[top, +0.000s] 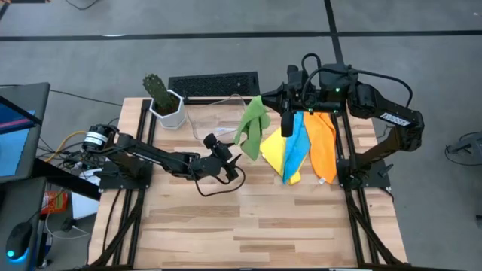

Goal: Fold microfiber towels
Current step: Fold the green microfiber cloth

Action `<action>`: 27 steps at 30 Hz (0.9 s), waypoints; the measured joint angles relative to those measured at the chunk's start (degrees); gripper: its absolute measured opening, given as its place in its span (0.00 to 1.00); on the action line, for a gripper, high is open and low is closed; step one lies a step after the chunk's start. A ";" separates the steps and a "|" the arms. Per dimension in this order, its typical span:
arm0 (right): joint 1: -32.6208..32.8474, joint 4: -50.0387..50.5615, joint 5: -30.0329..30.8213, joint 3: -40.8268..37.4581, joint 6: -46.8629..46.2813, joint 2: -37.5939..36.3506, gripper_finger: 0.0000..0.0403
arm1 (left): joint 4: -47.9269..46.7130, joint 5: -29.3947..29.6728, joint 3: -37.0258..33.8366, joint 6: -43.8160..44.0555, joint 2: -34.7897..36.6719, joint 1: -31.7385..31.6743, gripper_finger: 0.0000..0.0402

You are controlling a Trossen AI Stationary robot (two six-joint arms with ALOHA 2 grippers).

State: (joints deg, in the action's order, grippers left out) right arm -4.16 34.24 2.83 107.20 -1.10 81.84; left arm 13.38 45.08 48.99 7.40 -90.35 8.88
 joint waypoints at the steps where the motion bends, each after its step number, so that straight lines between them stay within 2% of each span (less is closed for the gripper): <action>1: 0.00 0.00 0.00 0.00 0.00 0.00 0.07 | -0.11 0.88 0.00 -0.31 0.00 0.01 0.55; 6: 0.00 0.00 0.00 0.00 -0.49 0.00 0.07 | -0.13 5.16 0.00 -0.97 0.00 0.03 0.55; 11: 0.00 -0.32 0.00 0.00 -0.48 0.00 0.08 | 0.23 1.91 0.00 -0.96 -0.27 0.02 0.55; 21: 0.00 -0.44 -0.02 0.00 -1.48 -0.02 0.08 | 0.13 2.65 0.04 -0.54 -0.76 -0.99 0.55; 27: 0.02 -0.45 -0.04 0.00 -1.92 -0.02 0.08 | 0.44 2.18 0.04 -0.76 -0.76 -2.66 0.45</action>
State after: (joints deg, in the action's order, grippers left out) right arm -4.14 33.79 2.79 107.20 -3.03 81.82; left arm 13.82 47.27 49.04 6.64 -91.11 6.22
